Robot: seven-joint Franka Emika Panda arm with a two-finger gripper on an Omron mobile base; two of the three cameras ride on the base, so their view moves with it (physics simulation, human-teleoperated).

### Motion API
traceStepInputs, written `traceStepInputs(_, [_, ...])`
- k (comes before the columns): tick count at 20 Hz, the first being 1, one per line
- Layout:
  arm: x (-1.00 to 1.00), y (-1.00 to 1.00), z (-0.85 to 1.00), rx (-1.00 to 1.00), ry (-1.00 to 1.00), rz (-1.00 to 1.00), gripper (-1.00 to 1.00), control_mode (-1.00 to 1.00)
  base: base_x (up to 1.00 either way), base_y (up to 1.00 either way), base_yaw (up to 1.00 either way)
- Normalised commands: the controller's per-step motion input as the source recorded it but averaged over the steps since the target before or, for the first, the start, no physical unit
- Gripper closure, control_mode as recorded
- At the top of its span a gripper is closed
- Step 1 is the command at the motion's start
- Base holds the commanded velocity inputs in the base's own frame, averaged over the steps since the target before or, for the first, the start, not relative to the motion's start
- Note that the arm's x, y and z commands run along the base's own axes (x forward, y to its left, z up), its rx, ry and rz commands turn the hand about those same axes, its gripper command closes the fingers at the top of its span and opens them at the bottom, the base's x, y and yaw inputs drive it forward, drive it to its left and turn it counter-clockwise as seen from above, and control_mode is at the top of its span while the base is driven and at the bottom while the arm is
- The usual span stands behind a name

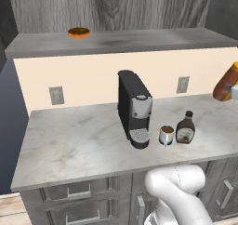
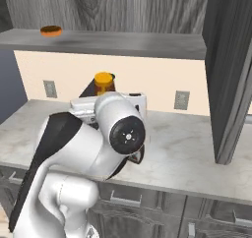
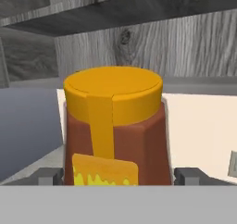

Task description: Pick the syrup bottle and honey bottle from the cabinet and place them next to the mug.

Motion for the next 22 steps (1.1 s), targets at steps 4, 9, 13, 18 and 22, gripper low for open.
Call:
traceStepInputs(4, [-0.12,-0.73,-0.92,0.00,0.23,0.02,1.00,-1.00,0.00,0.00,0.00])
traceStepInputs(9, [0.00,-0.91,-0.75,0.00,0.26,0.08,1.00,-1.00,0.00,0.00,0.00])
traceStepInputs(13, [0.00,-0.59,-0.43,0.00,0.35,0.09,1.00,-1.00,0.00,0.00,0.00])
traceStepInputs(18, [0.25,-0.33,-0.40,0.00,0.22,0.10,1.00,-1.00,0.00,0.00,0.00])
traceStepInputs(22, [0.41,-0.10,-0.37,0.00,0.03,0.11,1.00,-1.00,0.00,0.00,0.00])
